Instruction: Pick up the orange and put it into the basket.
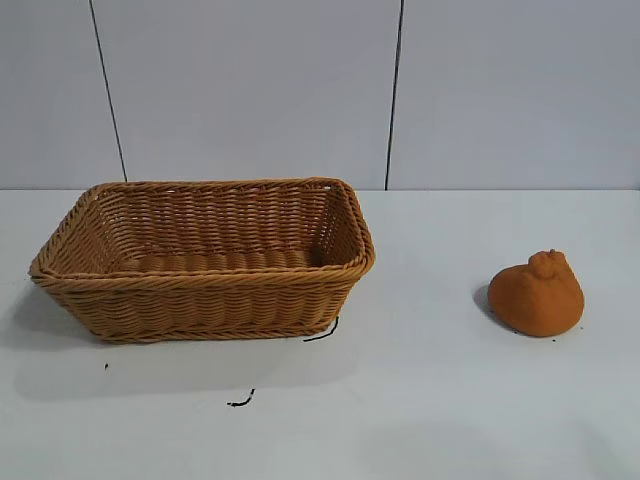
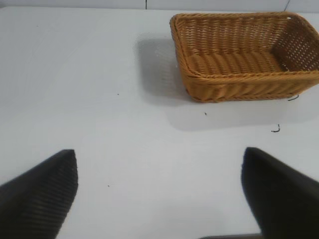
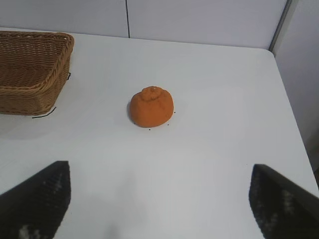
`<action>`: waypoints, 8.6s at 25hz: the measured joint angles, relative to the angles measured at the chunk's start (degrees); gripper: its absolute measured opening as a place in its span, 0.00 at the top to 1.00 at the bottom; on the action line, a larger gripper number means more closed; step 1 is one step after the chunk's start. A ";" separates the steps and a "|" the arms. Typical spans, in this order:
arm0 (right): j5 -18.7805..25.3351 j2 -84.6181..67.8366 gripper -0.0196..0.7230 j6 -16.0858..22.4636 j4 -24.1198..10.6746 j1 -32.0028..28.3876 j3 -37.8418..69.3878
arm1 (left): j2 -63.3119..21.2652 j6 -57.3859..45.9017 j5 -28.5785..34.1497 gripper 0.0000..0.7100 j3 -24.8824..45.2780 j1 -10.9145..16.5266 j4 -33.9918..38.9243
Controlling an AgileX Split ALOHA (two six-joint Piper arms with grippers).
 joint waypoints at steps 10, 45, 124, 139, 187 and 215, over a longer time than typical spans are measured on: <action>-1.31 0.28 0.04 -0.31 0.00 0.00 -1.01 | 0.00 0.00 0.00 0.10 0.00 0.00 0.00; -3.24 109.91 0.04 1.16 3.92 0.00 -59.79 | 0.00 0.00 0.00 0.10 0.00 0.00 0.00; -10.69 135.33 0.43 1.62 7.07 30.66 -84.99 | 0.00 0.00 -0.01 0.10 0.00 0.00 0.01; -5.11 126.11 0.09 2.56 3.11 26.10 -85.10 | 0.00 0.00 -0.01 0.10 0.00 0.00 0.01; 10.35 65.16 0.09 0.76 -0.86 1.14 -17.35 | 0.00 0.00 0.05 0.10 0.00 0.00 -0.04; -0.08 0.02 0.09 -0.57 -0.91 1.14 0.06 | 0.00 0.00 0.05 0.10 0.00 0.00 -0.04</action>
